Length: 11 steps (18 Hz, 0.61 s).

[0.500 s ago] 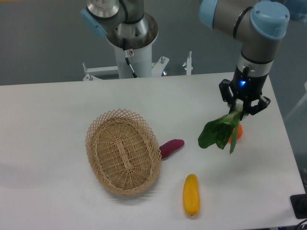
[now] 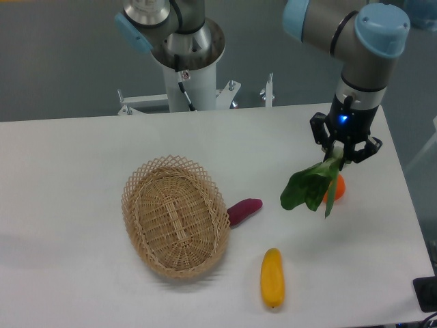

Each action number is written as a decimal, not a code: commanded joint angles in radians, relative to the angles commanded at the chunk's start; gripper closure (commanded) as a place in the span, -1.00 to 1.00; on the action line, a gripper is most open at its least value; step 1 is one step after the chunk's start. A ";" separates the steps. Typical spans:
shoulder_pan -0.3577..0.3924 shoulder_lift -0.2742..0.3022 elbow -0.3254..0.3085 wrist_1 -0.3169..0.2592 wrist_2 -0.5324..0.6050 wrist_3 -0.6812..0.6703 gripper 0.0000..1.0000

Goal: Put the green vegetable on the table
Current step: 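Carry the held green bok choy toward the yellow squash, then lower the bok choy onto the table beside the yellow squash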

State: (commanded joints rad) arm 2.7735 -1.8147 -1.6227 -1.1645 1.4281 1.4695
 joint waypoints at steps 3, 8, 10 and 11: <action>-0.009 0.011 -0.069 0.124 0.005 0.008 0.27; -0.021 -0.017 -0.108 0.273 0.008 0.009 0.32; -0.032 -0.050 -0.109 0.337 0.008 0.014 0.33; -0.040 -0.072 -0.109 0.363 0.006 0.015 0.32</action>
State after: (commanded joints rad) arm 2.7336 -1.8866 -1.7319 -0.8010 1.4343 1.4849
